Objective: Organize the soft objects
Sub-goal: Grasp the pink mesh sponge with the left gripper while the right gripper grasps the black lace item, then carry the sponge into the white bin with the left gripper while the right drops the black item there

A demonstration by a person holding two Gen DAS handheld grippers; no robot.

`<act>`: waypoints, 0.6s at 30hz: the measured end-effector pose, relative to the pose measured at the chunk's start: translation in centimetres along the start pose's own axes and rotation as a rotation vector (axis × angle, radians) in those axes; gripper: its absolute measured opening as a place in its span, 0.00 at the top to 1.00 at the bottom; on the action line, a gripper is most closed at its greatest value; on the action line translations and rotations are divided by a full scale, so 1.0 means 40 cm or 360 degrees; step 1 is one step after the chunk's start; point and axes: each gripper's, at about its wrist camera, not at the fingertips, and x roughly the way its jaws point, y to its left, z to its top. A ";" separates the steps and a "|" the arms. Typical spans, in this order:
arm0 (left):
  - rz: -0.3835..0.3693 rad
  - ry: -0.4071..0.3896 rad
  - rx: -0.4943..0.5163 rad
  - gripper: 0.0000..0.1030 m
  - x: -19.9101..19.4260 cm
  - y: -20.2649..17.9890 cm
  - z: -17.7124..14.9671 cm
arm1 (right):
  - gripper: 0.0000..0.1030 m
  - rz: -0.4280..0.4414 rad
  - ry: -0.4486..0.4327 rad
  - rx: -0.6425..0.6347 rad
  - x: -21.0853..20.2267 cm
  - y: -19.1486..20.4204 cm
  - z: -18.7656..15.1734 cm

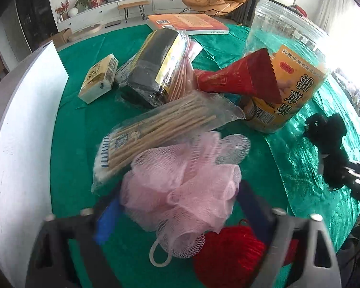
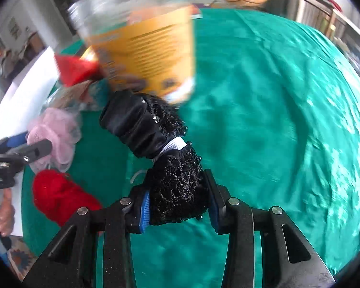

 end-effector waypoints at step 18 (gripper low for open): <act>-0.0164 -0.0409 -0.0194 0.68 -0.437 0.259 -0.001 | 0.60 -0.0051 -0.0364 0.0212 -0.253 -0.101 0.262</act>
